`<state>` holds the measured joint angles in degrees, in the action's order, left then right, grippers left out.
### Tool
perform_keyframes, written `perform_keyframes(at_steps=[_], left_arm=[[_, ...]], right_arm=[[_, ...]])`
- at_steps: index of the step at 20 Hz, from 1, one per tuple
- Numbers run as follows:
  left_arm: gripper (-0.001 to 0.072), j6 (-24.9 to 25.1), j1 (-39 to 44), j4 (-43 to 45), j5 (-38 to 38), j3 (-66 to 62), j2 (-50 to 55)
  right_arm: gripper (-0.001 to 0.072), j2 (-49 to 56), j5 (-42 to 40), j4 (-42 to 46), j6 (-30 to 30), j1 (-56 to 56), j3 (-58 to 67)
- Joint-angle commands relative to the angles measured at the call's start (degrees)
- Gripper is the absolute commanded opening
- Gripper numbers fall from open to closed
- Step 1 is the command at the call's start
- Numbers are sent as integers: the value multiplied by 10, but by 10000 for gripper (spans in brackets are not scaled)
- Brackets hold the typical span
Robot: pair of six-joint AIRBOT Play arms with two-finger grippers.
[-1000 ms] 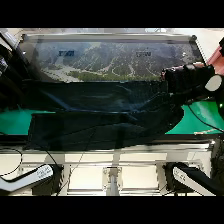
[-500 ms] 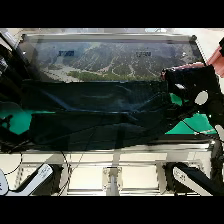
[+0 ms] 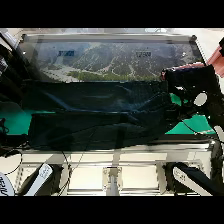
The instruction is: Fold the clothes and pants, and hang the long-sleeved shirts on hangers.
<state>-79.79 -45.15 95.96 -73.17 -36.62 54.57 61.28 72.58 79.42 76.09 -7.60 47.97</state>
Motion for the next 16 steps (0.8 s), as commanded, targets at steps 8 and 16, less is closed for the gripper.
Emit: perform_keyframes(at_steps=[8, 16], left_arm=[[559, -5, -1, -24, 94, 36, 11], [558, -64, -1, -67, 96, 38, 36]], right_arm=[[211, 0, -1, -1, 4, 0, 0], [211, 0, -2, -2, 10, 0, 0]])
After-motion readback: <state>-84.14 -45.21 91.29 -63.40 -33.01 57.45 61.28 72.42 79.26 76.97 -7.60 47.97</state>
